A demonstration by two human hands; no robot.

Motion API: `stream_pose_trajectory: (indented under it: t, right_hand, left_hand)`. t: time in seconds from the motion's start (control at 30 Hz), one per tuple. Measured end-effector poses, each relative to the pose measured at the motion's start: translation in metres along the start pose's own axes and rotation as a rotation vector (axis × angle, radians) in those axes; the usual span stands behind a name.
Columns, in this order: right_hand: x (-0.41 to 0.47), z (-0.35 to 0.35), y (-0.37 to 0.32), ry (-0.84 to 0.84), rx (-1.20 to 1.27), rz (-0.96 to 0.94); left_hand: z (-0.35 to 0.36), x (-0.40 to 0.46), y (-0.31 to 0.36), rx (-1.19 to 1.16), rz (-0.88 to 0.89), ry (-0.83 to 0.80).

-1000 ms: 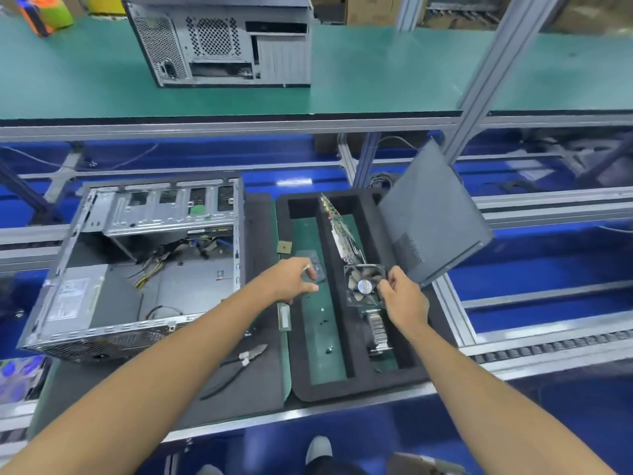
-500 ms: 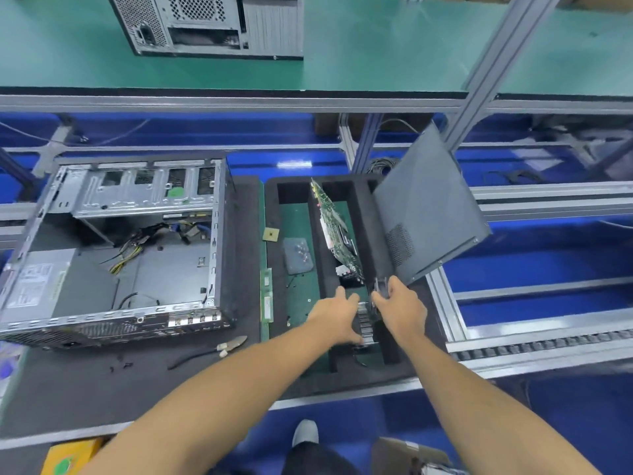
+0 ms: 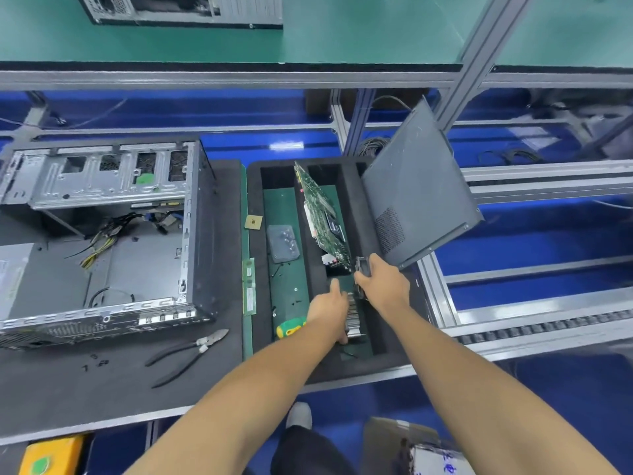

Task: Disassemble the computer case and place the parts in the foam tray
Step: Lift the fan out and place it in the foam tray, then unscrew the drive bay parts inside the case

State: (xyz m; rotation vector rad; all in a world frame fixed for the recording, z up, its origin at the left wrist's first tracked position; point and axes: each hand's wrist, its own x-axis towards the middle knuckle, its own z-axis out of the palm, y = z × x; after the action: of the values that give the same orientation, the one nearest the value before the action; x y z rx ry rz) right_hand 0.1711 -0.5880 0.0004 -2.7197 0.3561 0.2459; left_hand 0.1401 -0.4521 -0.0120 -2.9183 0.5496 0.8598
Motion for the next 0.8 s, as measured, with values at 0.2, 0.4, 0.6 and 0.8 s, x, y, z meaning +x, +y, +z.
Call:
stream_pose_trajectory:
  t: [0.2, 0.4, 0.6, 0.8]
  right_hand:
    - [0.006, 0.005, -0.009, -0.034, -0.142, -0.072]
    - [0.008, 0.009, -0.014, -0.023, -0.146, -0.051]
    - [0.003, 0.020, -0.017, -0.089, -0.228, -0.058]
    - [0.000, 0.033, -0.018, -0.186, -0.320, -0.039]
  left_hand:
    - [0.019, -0.006, 0.011, 0.141, 0.121, 0.000]
    - [0.001, -0.002, 0.000, 0.056, 0.132, -0.054]
    - [0.002, -0.006, -0.023, -0.031, 0.217, -0.063]
    - [0.008, -0.027, -0.056, -0.276, 0.164, -0.007]
